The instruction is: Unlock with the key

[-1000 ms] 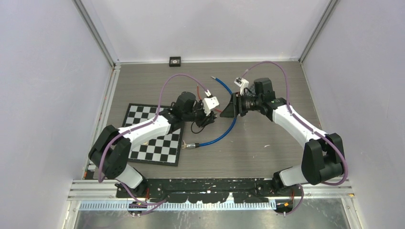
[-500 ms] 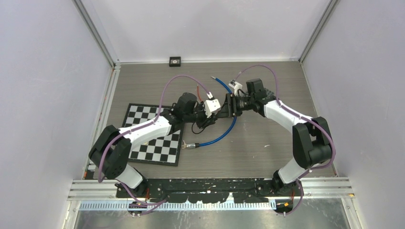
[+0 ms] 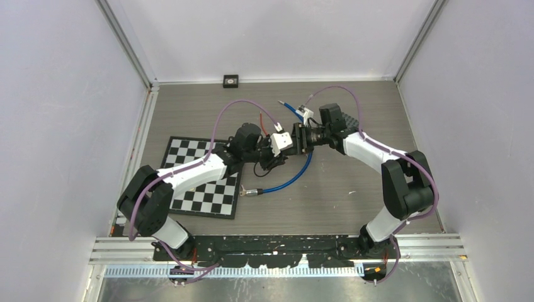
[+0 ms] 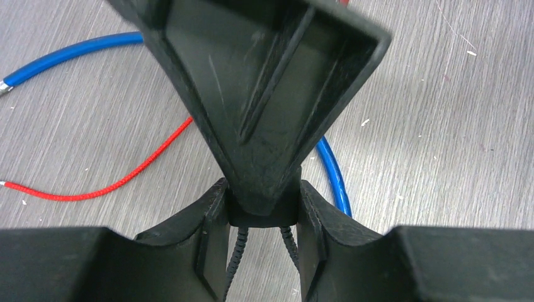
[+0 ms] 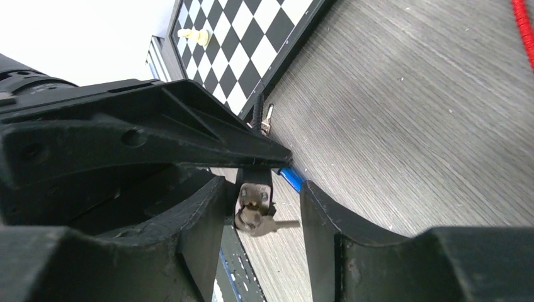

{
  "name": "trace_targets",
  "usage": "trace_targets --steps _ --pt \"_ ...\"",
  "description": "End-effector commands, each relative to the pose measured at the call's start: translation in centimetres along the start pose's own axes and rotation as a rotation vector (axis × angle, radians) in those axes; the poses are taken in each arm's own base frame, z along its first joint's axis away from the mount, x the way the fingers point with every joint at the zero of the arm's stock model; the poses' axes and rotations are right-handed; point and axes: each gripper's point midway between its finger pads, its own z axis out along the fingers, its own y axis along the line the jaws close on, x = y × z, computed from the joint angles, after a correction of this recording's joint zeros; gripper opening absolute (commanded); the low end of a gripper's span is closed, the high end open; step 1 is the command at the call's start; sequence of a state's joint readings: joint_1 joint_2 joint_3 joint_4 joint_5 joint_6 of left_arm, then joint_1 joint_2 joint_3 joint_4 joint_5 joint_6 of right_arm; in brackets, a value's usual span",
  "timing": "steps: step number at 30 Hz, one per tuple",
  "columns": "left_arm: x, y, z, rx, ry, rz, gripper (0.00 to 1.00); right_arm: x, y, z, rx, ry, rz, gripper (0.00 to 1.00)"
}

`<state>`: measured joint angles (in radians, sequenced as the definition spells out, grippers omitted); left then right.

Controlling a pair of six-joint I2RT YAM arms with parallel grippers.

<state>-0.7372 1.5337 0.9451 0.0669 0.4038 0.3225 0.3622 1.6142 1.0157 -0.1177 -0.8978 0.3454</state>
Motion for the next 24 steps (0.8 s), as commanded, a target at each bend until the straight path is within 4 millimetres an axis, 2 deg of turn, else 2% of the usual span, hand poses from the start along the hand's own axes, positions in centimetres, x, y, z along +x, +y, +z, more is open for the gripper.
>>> trace_targets --steps 1,5,6,7,9,11,13,15,17,18,20,24 --pt "-2.5 0.7 -0.3 -0.029 -0.076 0.04 0.0 -0.5 1.1 1.3 -0.051 0.013 -0.028 0.5" --pt "-2.4 1.3 -0.2 -0.062 -0.07 0.038 0.0 0.3 1.3 2.1 -0.078 0.04 -0.008 0.46" --pt "-2.4 1.4 -0.3 -0.071 -0.07 0.038 0.0 0.3 1.5 2.2 -0.089 0.041 -0.003 0.42" --pt "-2.3 1.6 -0.2 -0.078 -0.066 0.037 0.0 0.3 1.6 2.2 -0.099 0.041 0.0 0.37" --pt "-2.3 2.0 -0.3 -0.099 -0.062 0.039 0.0 0.1 1.7 2.1 -0.105 0.035 -0.009 0.16" --pt "-2.1 2.1 -0.3 -0.104 -0.053 0.049 0.01 -0.5 1.5 1.5 -0.089 0.011 -0.021 0.02" --pt "-2.0 1.7 -0.3 -0.086 -0.049 0.057 0.2 -1.5 1.4 0.4 -0.078 -0.023 -0.031 0.01" --pt "-2.1 1.0 -0.5 -0.042 -0.058 0.062 0.45 -2.0 1.6 -0.5 -0.087 -0.042 -0.039 0.0" --pt "-2.5 0.1 -0.9 0.012 -0.088 0.065 0.72 -1.8 2.0 -1.4 -0.087 -0.037 -0.069 0.01" --pt "-2.8 -0.2 -1.1 0.02 -0.101 0.072 0.81 -1.6 2.1 -1.9 -0.08 -0.031 -0.09 0.01" --pt "-3.3 0.2 -1.4 -0.005 -0.122 0.097 0.88 -1.2 2.3 -2.5 -0.063 -0.032 -0.116 0.0" --pt "-3.6 0.4 -1.2 -0.002 -0.124 0.13 0.87 -0.9 2.6 -2.9 -0.063 -0.04 -0.114 0.0"
